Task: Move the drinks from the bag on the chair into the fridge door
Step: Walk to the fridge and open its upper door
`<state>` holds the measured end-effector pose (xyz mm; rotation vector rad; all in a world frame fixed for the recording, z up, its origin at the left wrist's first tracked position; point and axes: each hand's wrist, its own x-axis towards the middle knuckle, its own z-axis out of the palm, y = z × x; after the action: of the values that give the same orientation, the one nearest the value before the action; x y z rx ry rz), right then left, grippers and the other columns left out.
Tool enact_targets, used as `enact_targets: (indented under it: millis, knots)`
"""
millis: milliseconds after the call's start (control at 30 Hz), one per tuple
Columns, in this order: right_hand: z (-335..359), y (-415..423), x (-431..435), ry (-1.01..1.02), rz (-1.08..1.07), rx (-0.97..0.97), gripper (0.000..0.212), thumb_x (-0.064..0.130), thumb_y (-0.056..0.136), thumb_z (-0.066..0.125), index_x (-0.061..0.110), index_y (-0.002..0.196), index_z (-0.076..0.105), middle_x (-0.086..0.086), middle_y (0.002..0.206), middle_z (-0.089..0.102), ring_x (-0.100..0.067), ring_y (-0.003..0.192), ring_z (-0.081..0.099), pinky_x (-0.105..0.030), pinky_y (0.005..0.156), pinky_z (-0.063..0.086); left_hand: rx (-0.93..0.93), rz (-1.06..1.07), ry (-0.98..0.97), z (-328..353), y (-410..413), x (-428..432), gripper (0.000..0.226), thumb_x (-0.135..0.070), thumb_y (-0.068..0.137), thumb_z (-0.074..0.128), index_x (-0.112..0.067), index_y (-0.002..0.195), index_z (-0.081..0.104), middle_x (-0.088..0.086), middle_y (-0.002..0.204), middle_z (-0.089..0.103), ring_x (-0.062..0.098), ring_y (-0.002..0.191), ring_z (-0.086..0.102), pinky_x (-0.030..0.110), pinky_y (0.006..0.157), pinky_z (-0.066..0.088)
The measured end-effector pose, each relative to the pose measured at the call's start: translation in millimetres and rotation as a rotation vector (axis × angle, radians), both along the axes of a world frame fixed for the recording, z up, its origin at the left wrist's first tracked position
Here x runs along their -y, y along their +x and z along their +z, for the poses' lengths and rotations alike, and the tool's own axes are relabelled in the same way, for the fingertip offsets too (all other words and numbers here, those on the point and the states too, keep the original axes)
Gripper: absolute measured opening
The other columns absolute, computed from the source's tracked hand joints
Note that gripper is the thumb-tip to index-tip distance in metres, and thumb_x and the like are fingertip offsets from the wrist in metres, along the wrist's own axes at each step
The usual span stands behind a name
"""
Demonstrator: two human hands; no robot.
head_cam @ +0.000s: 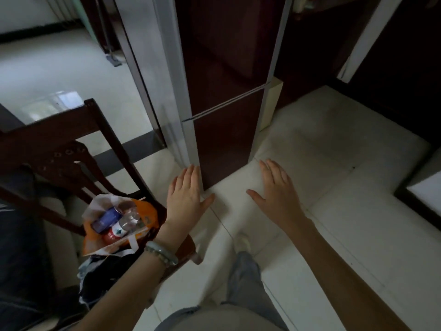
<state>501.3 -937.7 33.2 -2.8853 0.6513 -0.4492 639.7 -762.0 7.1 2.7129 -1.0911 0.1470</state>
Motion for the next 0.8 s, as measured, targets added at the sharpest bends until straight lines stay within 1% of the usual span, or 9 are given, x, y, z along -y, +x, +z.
enact_targets:
  millis: [133, 267, 300, 367, 433, 500, 567, 700, 800]
  knots:
    - [-0.2, 50.2, 58.1, 0.025, 0.081, -0.019, 0.076, 0.040, 0.079, 0.069, -0.001, 0.136, 0.040, -0.024, 0.137, 0.046, -0.037, 0.126, 0.043, -0.045, 0.103, 0.036, -0.012, 0.093, -0.031, 3.1, 37.8, 50.4, 0.081, -0.054, 0.083, 0.055, -0.006, 0.143, 0.027, 0.013, 0.148, 0.035, 0.029, 0.136, 0.031, 0.044, 0.111, 0.022]
    - [6.2, 100.7, 109.7, 0.060, 0.172, -0.016, 0.072, 0.049, 0.082, 0.048, -0.001, 0.133, 0.043, -0.024, 0.133, 0.050, -0.038, 0.122, 0.048, -0.044, 0.100, 0.039, -0.020, 0.196, -0.028, 11.7, 69.3, 96.3, 0.083, -0.056, 0.084, 0.052, -0.008, 0.145, 0.021, 0.011, 0.151, 0.029, 0.027, 0.139, 0.024, 0.041, 0.113, 0.016]
    - [8.2, 112.1, 121.0, 0.066, 0.205, -0.017, 0.072, 0.048, 0.081, 0.050, -0.001, 0.132, 0.044, -0.024, 0.133, 0.050, -0.038, 0.121, 0.048, -0.045, 0.100, 0.039, -0.019, 0.223, -0.034, 14.4, 76.2, 106.6, 0.084, -0.057, 0.084, 0.051, -0.009, 0.145, 0.020, 0.011, 0.151, 0.028, 0.027, 0.140, 0.023, 0.040, 0.113, 0.015]
    - [11.5, 135.0, 141.7, 0.063, 0.267, -0.001, 0.072, 0.041, 0.079, 0.066, -0.002, 0.132, 0.044, -0.025, 0.133, 0.049, -0.040, 0.121, 0.049, -0.048, 0.099, 0.040, -0.019, 0.287, -0.049, 20.0, 89.9, 125.5, 0.085, -0.057, 0.085, 0.050, -0.009, 0.146, 0.017, 0.010, 0.152, 0.026, 0.026, 0.140, 0.021, 0.040, 0.114, 0.014]
    - [15.8, 158.2, 158.5, 0.055, 0.329, 0.016, 0.074, 0.035, 0.076, 0.074, -0.001, 0.133, 0.043, -0.025, 0.135, 0.048, -0.040, 0.123, 0.047, -0.050, 0.099, 0.042, -0.028, 0.356, -0.087, 26.5, 102.7, 140.6, 0.086, -0.055, 0.083, 0.055, -0.008, 0.145, 0.019, 0.012, 0.150, 0.029, 0.027, 0.139, 0.025, 0.043, 0.113, 0.018]
    - [25.0, 181.4, 169.6, 0.053, 0.380, 0.032, 0.074, 0.034, 0.078, 0.072, 0.000, 0.135, 0.040, -0.024, 0.137, 0.045, -0.040, 0.126, 0.043, -0.051, 0.101, 0.040, 0.002, 0.398, -0.149, 34.5, 116.0, 152.3, 0.085, -0.052, 0.080, 0.062, -0.005, 0.142, 0.027, 0.015, 0.146, 0.037, 0.031, 0.134, 0.034, 0.046, 0.110, 0.026]
    - [35.3, 205.0, 176.9, 0.037, 0.428, 0.058, 0.073, 0.035, 0.079, 0.071, 0.000, 0.135, 0.040, -0.024, 0.138, 0.045, -0.039, 0.126, 0.043, -0.050, 0.102, 0.039, 0.034, 0.429, -0.173, 42.8, 129.7, 161.4, 0.085, -0.052, 0.079, 0.063, -0.004, 0.141, 0.029, 0.016, 0.145, 0.038, 0.030, 0.134, 0.034, 0.045, 0.109, 0.028]
    - [56.0, 249.3, 186.0, 0.000, 0.486, 0.110, 0.073, 0.038, 0.081, 0.068, 0.001, 0.136, 0.039, -0.023, 0.139, 0.043, -0.037, 0.127, 0.043, -0.045, 0.102, 0.038, 0.078, 0.484, -0.167, 58.9, 161.9, 170.6, 0.087, -0.058, 0.082, 0.055, -0.006, 0.144, 0.022, 0.012, 0.151, 0.029, 0.025, 0.139, 0.025, 0.039, 0.112, 0.018]
    - [74.5, 278.7, 188.0, -0.009, 0.509, 0.163, 0.074, 0.036, 0.080, 0.069, 0.002, 0.138, 0.037, -0.022, 0.141, 0.041, -0.037, 0.129, 0.041, -0.047, 0.104, 0.038, 0.122, 0.479, -0.179, 77.3, 187.4, 173.1, 0.087, -0.061, 0.083, 0.051, -0.010, 0.146, 0.018, 0.009, 0.153, 0.024, 0.023, 0.141, 0.020, 0.038, 0.114, 0.012]
